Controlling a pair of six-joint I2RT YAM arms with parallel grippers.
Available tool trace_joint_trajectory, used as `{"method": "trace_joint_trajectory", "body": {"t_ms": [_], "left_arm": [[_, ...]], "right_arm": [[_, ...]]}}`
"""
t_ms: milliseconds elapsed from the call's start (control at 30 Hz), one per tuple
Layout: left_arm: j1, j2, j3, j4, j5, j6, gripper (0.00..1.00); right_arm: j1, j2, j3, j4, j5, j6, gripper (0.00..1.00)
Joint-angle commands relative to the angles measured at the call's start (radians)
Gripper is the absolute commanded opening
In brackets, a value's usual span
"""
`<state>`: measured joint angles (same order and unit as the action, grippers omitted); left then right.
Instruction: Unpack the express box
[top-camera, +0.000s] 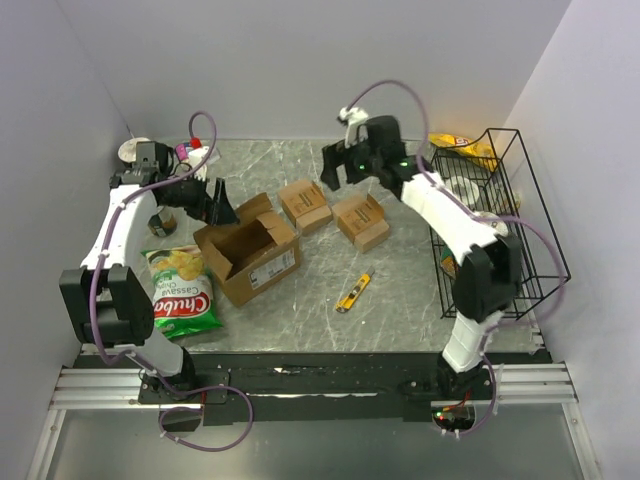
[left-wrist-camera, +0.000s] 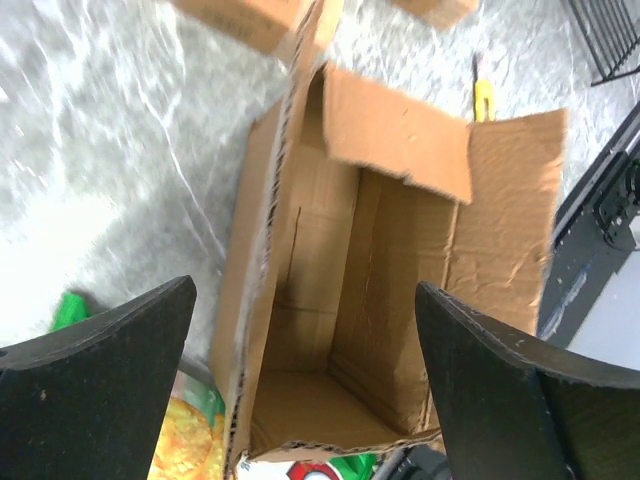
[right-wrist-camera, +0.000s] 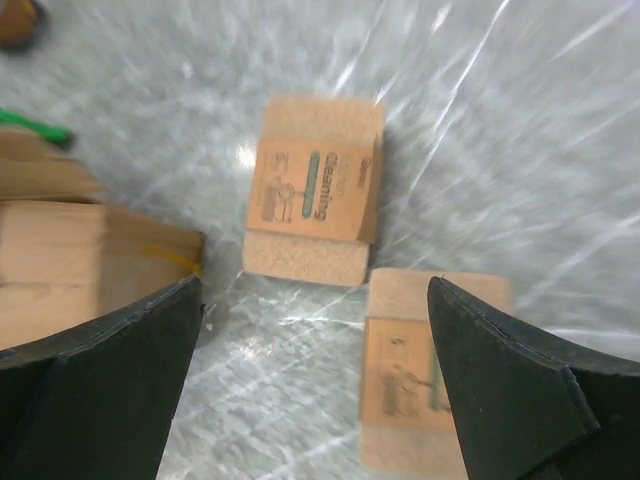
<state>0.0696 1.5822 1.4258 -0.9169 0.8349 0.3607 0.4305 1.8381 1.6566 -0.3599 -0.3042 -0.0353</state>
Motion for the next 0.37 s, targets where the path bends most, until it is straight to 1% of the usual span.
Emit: {"method": "trace_joint_trajectory", "body": {"t_ms": [0, 33, 67, 100, 133, 167, 200, 233, 267, 333], "left_arm": [[-0.024, -0.093, 0.082, 0.071, 0.026, -0.052, 0.96], [-0.025, -0.100, 0.088, 0.096, -0.014, -0.077, 0.96], [-0.027, -0.119, 0.085, 0.174, -0.043, -0.148, 0.96], [-0.027, -0.129, 0.079, 0.212, -0.077, -0.192, 0.97], [-0.025, -0.139, 0.061, 0.255, -0.162, -0.228, 0.96], [-0.024, -0.149, 0.053, 0.324, -0.195, -0.293, 0.97], [-0.013, -0.151, 0.045, 0.360, -0.229, -0.321, 0.97], [-0.007, -0.149, 0.036, 0.387, -0.249, -0.347, 0.97], [-0.001, -0.134, 0.038, 0.410, -0.279, -0.415, 0.96], [0.022, -0.090, 0.080, 0.435, -0.287, -0.468, 0.96]], "right_arm": [[-0.012, -0.191, 0.072, -0.096, 0.173, -0.032, 1.00], [-0.009, -0.195, 0.119, -0.138, 0.250, -0.020, 1.00], [-0.006, -0.188, 0.147, -0.190, 0.302, -0.008, 1.00], [-0.006, -0.183, 0.173, -0.271, 0.424, 0.015, 1.00], [-0.004, -0.180, 0.208, -0.313, 0.463, 0.020, 1.00], [0.001, -0.186, 0.212, -0.336, 0.488, 0.020, 1.00], [0.002, -0.200, 0.200, -0.349, 0.517, 0.011, 1.00], [0.004, -0.220, 0.149, -0.343, 0.520, 0.003, 1.00], [0.010, -0.259, 0.128, -0.341, 0.528, -0.003, 1.00], [0.016, -0.301, 0.089, -0.338, 0.551, -0.009, 1.00]]}}
